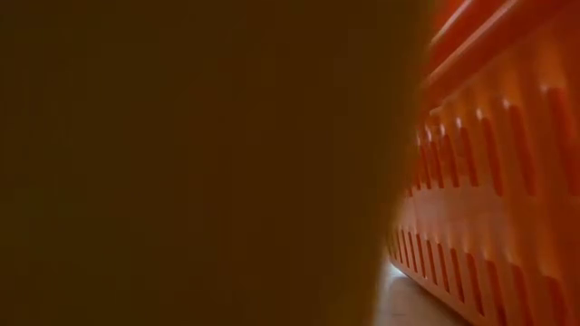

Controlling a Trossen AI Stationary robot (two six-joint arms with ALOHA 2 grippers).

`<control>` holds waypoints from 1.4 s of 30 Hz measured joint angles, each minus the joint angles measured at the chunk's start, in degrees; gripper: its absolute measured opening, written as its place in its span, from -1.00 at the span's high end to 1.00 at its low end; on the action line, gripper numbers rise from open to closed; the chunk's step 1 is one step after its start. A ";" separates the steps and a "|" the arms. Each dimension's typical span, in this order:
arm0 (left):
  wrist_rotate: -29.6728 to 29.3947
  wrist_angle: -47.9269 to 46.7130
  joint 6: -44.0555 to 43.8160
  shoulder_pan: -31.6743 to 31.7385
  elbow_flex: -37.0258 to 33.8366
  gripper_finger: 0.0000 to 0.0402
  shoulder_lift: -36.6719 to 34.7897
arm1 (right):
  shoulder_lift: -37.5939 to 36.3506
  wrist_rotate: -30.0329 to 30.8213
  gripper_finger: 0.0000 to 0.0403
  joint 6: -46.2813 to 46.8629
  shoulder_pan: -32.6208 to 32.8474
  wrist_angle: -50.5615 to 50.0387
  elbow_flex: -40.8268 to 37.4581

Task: Pick & Place USB Port
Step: Put the bottom black USB cable into the orange bin, then put the right black USB cable into the orange bin

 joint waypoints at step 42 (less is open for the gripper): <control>-0.02 -0.40 0.09 0.11 0.00 0.49 0.00 | -13.44 5.66 0.53 11.94 4.22 -28.60 -2.10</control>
